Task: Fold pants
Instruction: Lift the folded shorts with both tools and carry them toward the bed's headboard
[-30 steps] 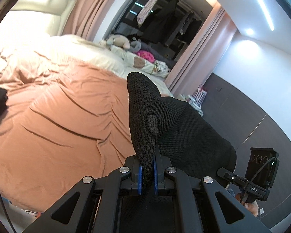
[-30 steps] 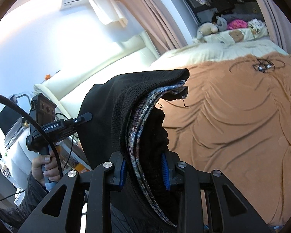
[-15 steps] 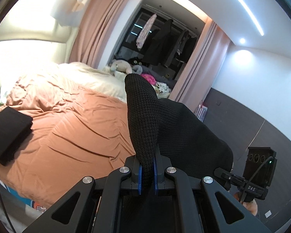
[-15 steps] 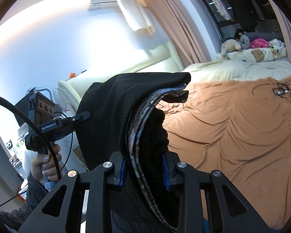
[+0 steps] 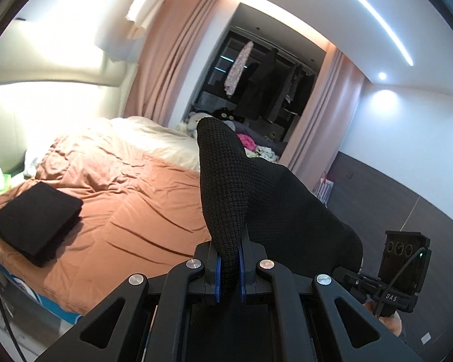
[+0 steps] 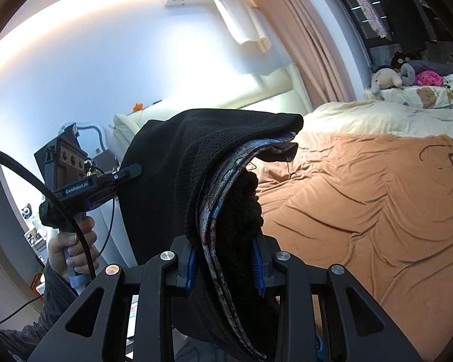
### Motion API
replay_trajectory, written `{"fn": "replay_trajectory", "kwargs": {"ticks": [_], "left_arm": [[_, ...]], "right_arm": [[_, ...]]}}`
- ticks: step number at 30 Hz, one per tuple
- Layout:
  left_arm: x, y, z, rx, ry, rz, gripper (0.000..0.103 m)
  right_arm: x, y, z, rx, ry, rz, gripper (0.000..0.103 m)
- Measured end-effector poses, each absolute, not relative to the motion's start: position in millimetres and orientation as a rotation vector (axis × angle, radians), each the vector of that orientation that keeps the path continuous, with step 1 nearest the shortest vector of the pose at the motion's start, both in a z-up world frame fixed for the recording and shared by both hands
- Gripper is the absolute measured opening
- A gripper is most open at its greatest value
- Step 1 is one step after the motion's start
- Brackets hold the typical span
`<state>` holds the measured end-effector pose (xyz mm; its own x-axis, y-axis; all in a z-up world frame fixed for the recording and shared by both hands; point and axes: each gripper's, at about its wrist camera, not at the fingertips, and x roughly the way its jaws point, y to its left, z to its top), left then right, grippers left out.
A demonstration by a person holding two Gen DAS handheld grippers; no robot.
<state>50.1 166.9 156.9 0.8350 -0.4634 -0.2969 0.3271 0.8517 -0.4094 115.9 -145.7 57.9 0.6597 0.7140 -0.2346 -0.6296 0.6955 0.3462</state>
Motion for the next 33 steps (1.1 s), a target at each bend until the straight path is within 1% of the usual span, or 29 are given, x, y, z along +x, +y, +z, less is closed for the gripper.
{"fn": "replay_trajectory", "kwargs": {"ticks": [11, 24, 33], "left_arm": [[62.2, 212.3, 141.3, -0.403, 0.391, -0.357, 0.008], [132.7, 264.4, 110.0, -0.467, 0.421, -0.286, 0.008], [172.3, 312.6, 103.6, -0.458, 0.442, -0.202, 0.008]], "right_arm": [[171.7, -123.2, 54.2, 0.214, 0.397, 0.833, 0.026], [262.3, -78.5, 49.4, 0.184, 0.448, 0.883, 0.026], [309.8, -21.7, 47.0, 0.16, 0.48, 0.929, 0.026]]}}
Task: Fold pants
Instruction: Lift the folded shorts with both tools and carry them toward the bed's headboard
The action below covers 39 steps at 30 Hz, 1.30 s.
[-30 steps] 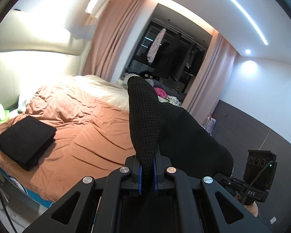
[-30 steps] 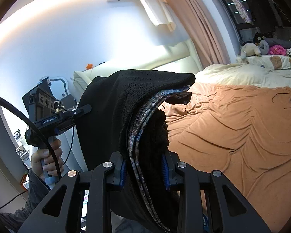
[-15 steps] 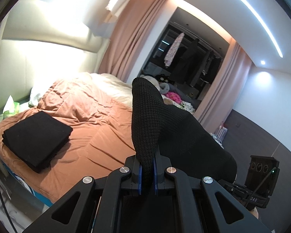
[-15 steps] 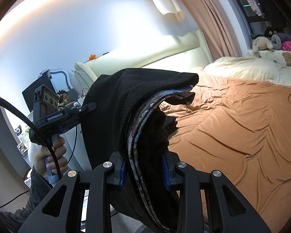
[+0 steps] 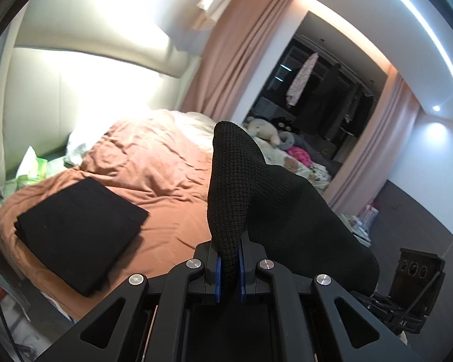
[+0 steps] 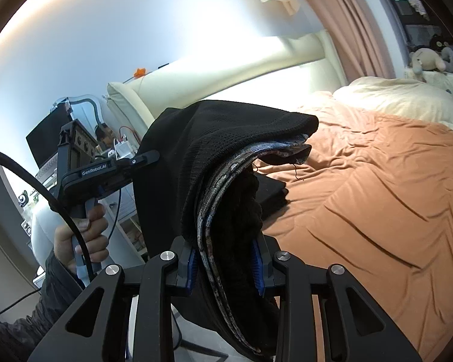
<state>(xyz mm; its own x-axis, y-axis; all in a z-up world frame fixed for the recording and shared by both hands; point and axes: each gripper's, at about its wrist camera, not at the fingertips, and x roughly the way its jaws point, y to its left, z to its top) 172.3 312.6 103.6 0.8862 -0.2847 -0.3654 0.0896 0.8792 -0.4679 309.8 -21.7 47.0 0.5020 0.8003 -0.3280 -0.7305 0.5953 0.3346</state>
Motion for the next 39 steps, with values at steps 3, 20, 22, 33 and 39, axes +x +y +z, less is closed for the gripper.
{"fn": "replay_trajectory", "kwargs": {"ticks": [3, 20, 22, 33, 39], "left_arm": [[178.6, 333.3, 104.2, -0.454, 0.431, -0.171, 0.008], [189.5, 459.6, 119.1, -0.434, 0.412, 0.077, 0.008], [189.1, 471.7, 116.9, -0.431, 0.418, 0.106, 0.008], [215.0, 524.9, 89.9, -0.429, 0.466, 0.202, 0.008], [249.1, 544.4, 67.6, -0.433, 0.503, 0.215, 0.008]], "right_arm": [[325.1, 0.1, 48.3, 0.148, 0.486, 0.951, 0.026], [378.2, 154.2, 58.8, 0.072, 0.536, 1.148, 0.026], [380.2, 165.2, 54.8, 0.07, 0.544, 1.168, 0.026], [402.7, 212.3, 30.0, 0.094, 0.601, 1.215, 0.026], [432.2, 226.8, 5.9, 0.131, 0.642, 1.21, 0.026]]}}
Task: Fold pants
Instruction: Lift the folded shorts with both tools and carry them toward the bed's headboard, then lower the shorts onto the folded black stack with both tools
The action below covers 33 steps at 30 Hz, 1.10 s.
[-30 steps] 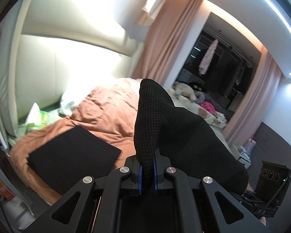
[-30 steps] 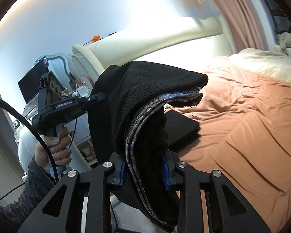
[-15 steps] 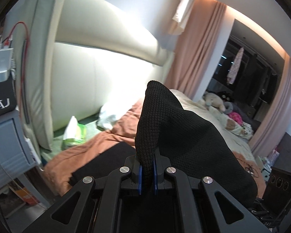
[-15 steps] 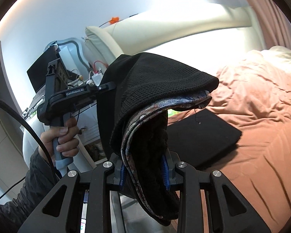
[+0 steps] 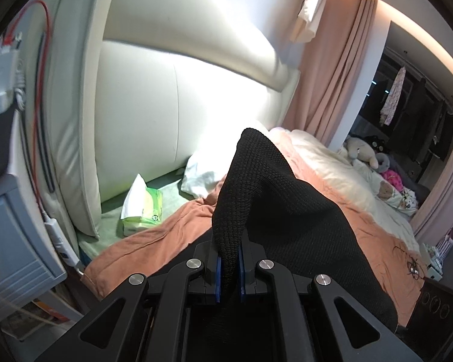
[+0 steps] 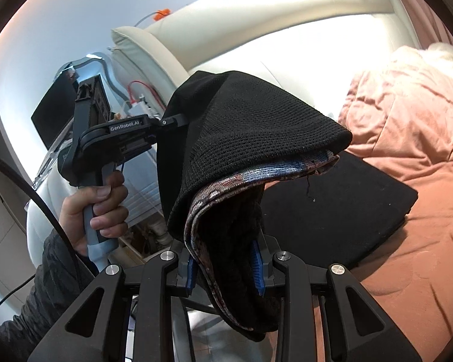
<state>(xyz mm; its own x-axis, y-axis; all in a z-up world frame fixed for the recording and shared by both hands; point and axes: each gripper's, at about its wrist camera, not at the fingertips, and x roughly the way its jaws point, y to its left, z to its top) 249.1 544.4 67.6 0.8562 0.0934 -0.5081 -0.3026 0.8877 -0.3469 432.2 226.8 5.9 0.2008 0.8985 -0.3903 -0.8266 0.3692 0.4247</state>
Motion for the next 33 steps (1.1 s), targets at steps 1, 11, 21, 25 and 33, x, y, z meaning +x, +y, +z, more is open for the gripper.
{"fn": "replay_trajectory", "kwargs": {"ticks": [1, 11, 21, 25, 33], "left_arm": [[255.9, 546.8, 63.1, -0.433, 0.512, 0.217, 0.008], [327.2, 563.3, 28.5, -0.416, 0.603, 0.222, 0.008], [407.4, 551.5, 5.8, -0.364, 0.687, 0.213, 0.008], [440.3, 550.5, -19.0, -0.328, 0.787, 0.242, 0.009], [422.3, 560.6, -47.3, -0.373, 0.831, 0.32, 0.034]], "right_arm": [[435.9, 229.9, 0.2, 0.133, 0.648, 1.209, 0.026], [485.0, 257.1, -19.6, 0.186, 0.712, 1.189, 0.026], [528.8, 250.1, -43.5, 0.287, 0.778, 1.124, 0.026], [541.7, 250.7, -56.7, 0.28, 0.841, 1.074, 0.033], [576.7, 236.5, -94.6, 0.483, 1.002, 1.103, 0.069]]}}
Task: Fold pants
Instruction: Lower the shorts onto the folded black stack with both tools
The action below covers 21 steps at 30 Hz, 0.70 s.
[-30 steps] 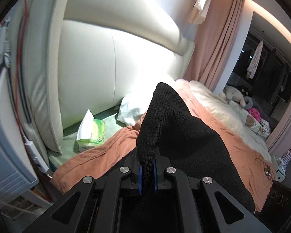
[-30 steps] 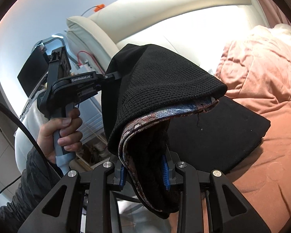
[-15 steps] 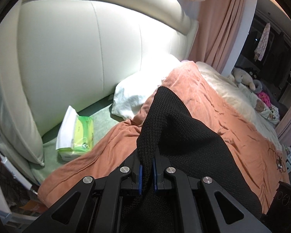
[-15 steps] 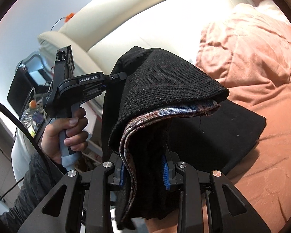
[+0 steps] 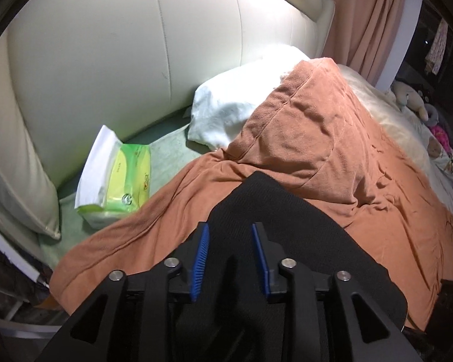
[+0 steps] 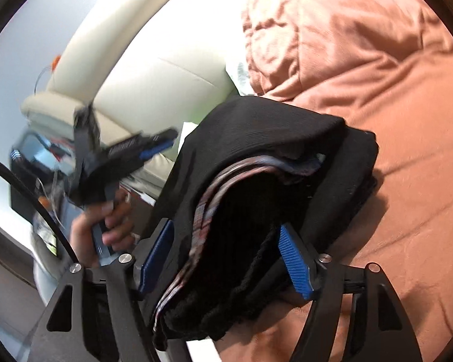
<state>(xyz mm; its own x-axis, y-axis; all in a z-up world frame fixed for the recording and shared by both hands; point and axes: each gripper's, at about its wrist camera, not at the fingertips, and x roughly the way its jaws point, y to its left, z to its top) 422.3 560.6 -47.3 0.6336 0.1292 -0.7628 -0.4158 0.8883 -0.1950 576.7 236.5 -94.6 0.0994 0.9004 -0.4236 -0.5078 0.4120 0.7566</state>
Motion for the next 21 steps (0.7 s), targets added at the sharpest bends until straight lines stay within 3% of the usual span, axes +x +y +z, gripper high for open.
{"fn": "replay_trajectory", "kwargs": {"ticks": [10, 13, 21], "left_arm": [[363.3, 533.7, -54.8, -0.411, 0.863, 0.283, 0.037], [351.5, 525.7, -55.8, -0.412, 0.87, 0.271, 0.037], [332.8, 505.3, -49.1, -0.422, 0.838, 0.252, 0.037]], "right_arm": [[620.6, 241.2, -92.1, 0.571, 0.996, 1.103, 0.069], [628.3, 233.1, -75.1, 0.531, 0.95, 1.062, 0.054], [602.9, 193.5, -29.2, 0.351, 0.763, 0.914, 0.053]]}}
